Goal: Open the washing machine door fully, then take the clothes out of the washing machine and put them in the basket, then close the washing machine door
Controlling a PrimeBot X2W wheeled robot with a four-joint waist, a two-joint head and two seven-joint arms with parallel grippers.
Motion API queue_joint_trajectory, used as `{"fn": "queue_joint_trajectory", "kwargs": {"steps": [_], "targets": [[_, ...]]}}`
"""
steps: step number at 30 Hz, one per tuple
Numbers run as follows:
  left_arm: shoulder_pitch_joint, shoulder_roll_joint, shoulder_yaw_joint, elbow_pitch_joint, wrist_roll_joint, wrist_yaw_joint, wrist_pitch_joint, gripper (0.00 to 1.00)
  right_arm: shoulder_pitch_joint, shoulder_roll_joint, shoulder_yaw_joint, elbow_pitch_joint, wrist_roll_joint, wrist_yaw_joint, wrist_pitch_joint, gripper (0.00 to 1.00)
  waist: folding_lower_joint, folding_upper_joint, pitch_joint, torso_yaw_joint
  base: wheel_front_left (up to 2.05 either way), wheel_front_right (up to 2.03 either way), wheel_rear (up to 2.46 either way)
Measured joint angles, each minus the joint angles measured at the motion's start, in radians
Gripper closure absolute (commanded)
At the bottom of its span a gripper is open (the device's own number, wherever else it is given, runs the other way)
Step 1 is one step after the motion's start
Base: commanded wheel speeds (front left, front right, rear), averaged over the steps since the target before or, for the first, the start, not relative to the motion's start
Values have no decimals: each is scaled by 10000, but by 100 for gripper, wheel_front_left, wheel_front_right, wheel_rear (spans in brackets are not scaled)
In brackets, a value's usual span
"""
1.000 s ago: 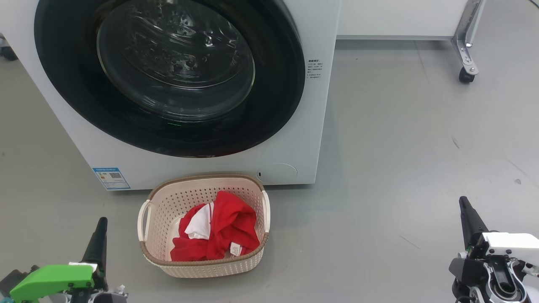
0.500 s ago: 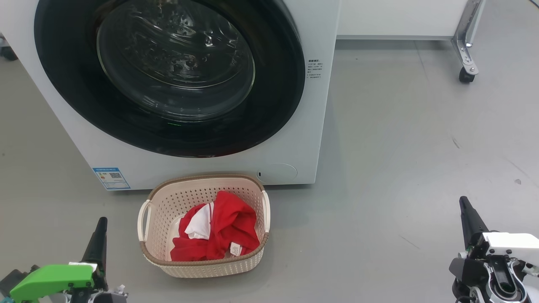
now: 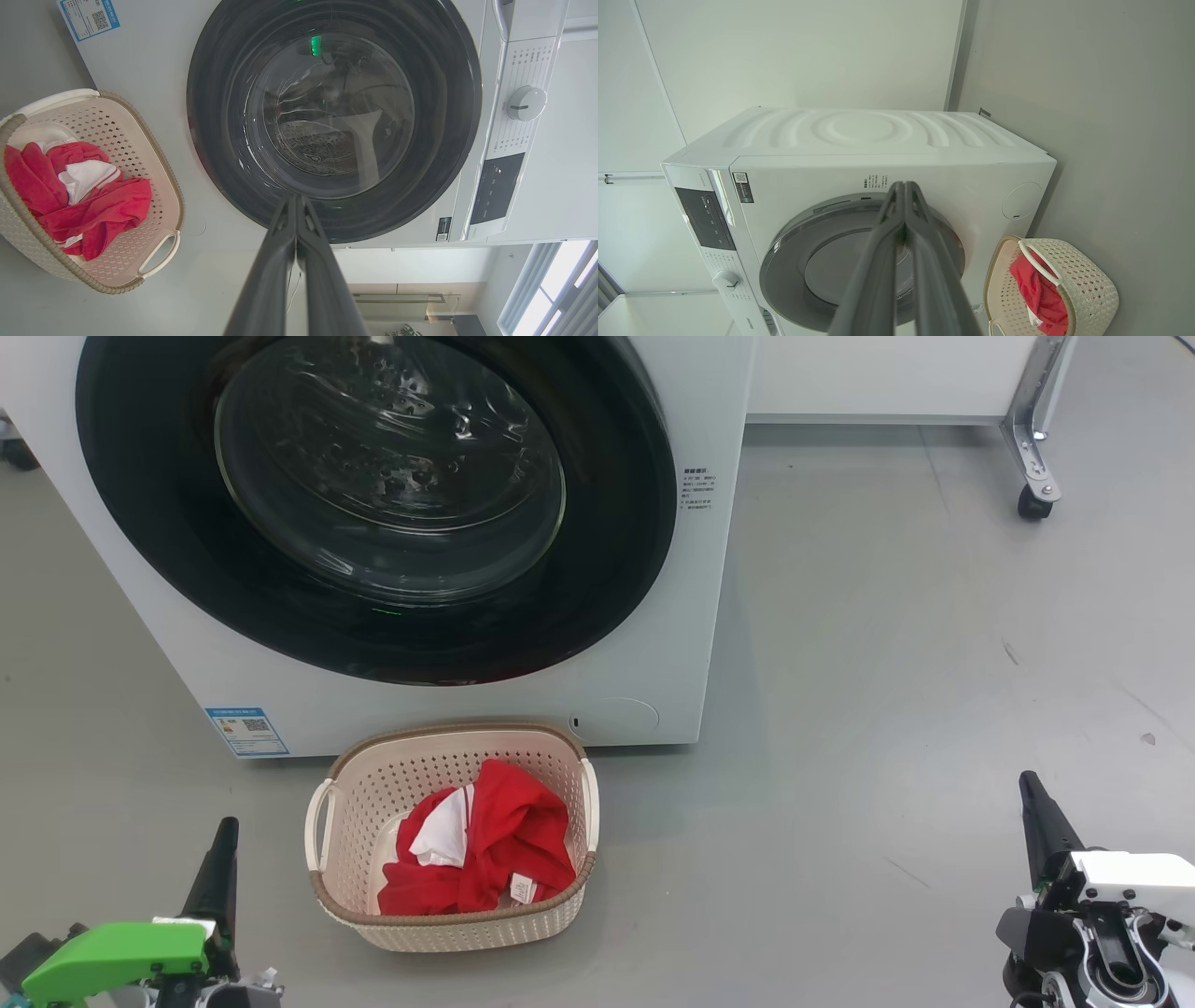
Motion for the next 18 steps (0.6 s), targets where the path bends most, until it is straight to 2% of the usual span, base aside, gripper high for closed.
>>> {"fn": "queue_joint_trajectory", "kwargs": {"steps": [18], "targets": [[-1, -8, 17, -8, 0, 0, 2, 100, 0, 6, -12, -4, 0, 0, 31, 100, 0, 0, 0, 0, 0, 0, 0]]}}
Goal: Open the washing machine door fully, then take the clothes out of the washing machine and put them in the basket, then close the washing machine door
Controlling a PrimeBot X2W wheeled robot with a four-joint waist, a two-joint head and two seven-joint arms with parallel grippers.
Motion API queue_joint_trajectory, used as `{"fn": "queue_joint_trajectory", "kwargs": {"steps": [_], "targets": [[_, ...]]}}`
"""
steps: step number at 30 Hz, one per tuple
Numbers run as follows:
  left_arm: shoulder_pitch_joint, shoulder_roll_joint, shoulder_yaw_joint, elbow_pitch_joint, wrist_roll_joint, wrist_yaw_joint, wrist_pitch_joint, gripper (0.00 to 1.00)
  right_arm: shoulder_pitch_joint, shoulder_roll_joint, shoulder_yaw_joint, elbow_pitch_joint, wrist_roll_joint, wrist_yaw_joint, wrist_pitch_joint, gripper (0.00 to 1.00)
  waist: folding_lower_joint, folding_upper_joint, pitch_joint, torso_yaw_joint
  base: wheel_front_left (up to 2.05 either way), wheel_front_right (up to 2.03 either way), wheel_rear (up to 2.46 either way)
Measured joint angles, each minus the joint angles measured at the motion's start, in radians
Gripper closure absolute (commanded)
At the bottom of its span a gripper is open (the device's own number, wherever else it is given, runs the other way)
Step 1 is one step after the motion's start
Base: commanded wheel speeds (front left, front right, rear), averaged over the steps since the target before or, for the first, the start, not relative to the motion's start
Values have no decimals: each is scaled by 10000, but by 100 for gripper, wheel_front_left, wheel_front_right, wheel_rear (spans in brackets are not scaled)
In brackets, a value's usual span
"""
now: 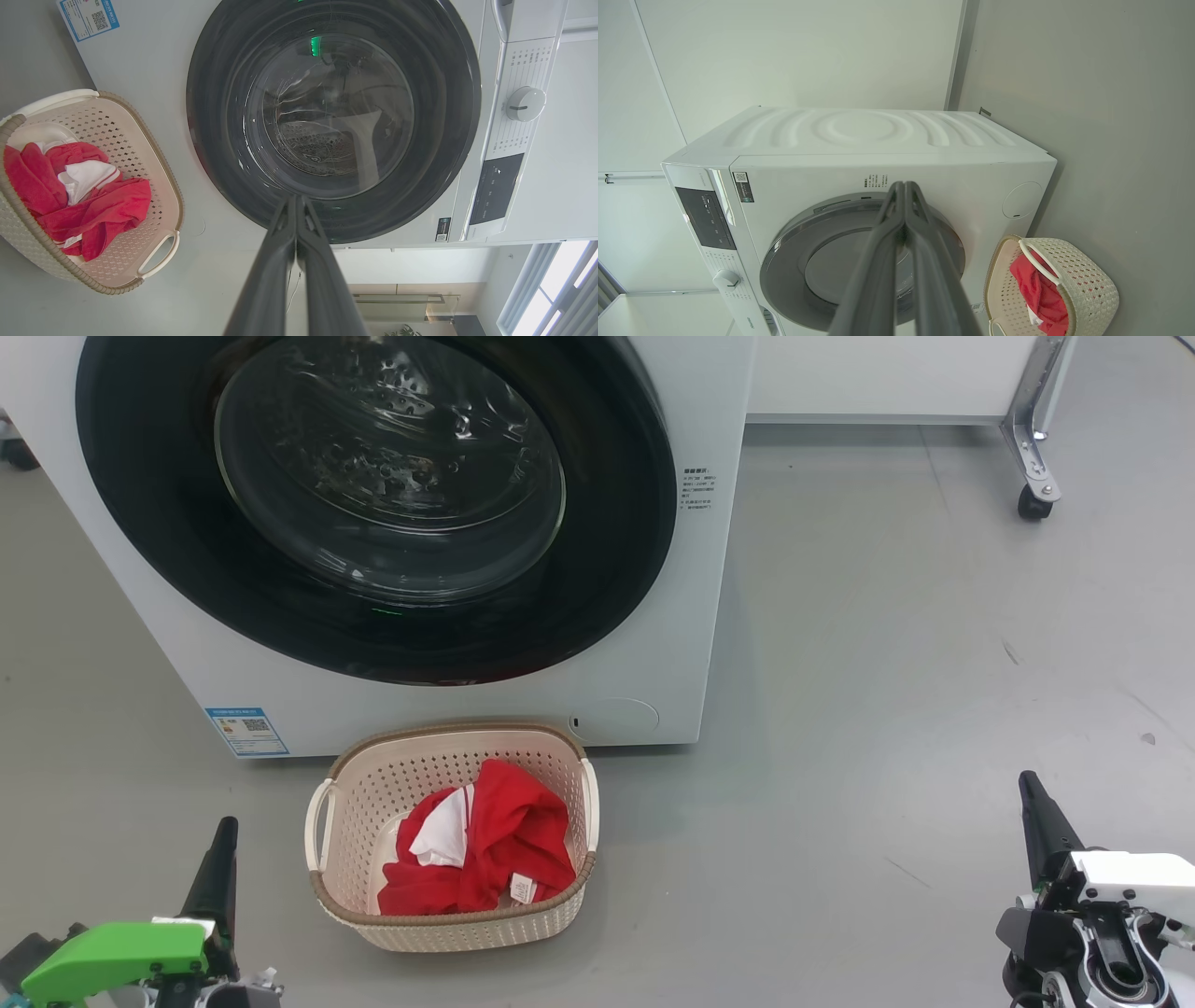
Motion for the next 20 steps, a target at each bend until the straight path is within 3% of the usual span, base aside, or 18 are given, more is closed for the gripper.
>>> {"fn": "queue_joint_trajectory", "kwargs": {"steps": [20], "targets": [[0, -19, 23, -13, 2, 0, 13, 100, 0, 6, -10, -4, -2, 0, 0, 100, 0, 0, 1, -1, 0, 0, 0]]}}
